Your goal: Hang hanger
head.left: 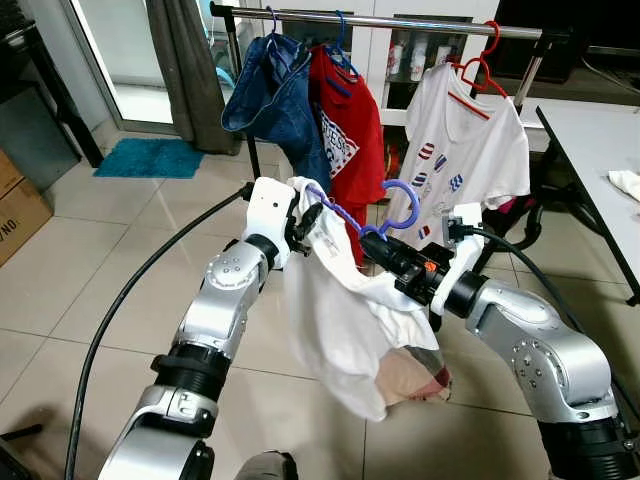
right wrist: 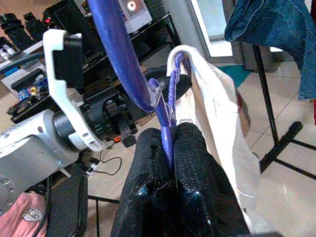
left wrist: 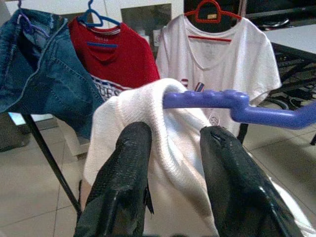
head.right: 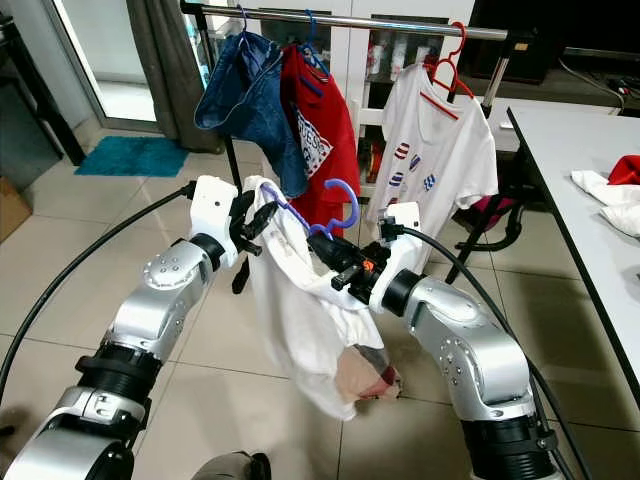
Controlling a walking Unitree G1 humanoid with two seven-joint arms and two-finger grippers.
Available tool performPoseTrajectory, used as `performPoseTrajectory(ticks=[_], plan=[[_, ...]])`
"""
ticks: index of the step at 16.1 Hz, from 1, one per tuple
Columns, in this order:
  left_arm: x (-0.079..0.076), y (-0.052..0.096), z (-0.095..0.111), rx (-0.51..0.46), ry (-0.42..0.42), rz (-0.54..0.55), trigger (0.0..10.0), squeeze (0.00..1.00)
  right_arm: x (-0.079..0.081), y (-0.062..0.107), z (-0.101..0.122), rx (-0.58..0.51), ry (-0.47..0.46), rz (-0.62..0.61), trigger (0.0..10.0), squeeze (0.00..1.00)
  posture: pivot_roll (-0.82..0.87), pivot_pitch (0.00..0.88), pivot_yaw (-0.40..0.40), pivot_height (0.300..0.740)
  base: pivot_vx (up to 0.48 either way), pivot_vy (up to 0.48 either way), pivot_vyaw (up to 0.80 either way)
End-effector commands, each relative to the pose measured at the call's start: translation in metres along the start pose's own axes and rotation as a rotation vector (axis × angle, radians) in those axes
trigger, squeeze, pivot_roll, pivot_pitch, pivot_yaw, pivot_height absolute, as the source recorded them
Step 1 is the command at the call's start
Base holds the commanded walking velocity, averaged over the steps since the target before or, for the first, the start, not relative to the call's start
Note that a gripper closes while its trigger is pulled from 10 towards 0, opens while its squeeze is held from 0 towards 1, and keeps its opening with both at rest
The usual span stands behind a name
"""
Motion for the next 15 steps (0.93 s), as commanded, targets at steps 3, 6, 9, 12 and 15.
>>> performPoseTrajectory(ticks=[3,6,9,12,15], plan=[[0.0047,-0.0019,0.002,0.006,-0.002,0.019,0.0,0.0,0.0057,0.0,0.0108,-0.037,0.018,0.042,10.0,0.0,-0.01,0.0,0.061,0.74,0.0,0.0,0.0],[0.0044,-0.0026,0.0023,0.005,-0.003,0.019,0.0,0.0,0.0054,0.0003,0.0102,-0.033,0.019,0.046,10.0,0.0,0.0,0.0,0.06,0.74,0.0,0.0,0.0],[0.0074,-0.0023,0.0011,0.017,-0.01,0.031,0.0,0.0,0.0055,0.0004,0.0103,-0.031,0.02,0.049,10.0,0.0,-0.01,0.0,0.058,0.74,0.0,0.0,0.0],[0.0099,-0.0021,0.0009,0.017,-0.006,0.04,0.0,0.0,0.0053,0.0008,0.0101,-0.027,0.021,0.05,10.0,0.0,-0.01,0.0,0.057,0.74,0.0,0.0,0.0],[0.0105,-0.0023,0.0053,0.005,-0.028,0.024,0.0,0.0,0.0047,0.0006,0.0079,-0.007,0.023,0.047,10.0,0.0,-0.01,0.0,0.054,0.74,0.0,0.0,0.0]])
Point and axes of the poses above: a point about 5 cm out from each wrist's last joint towards the gripper, its own y axis pointing back from the gripper into the wrist, its own z axis along the axis of the wrist's last joint, x = y × z, the point moved 1 cm from there along -y, pointing out of the wrist towards the gripper, and after that the axes turned 10 degrees about y, right-handed, at the moved point
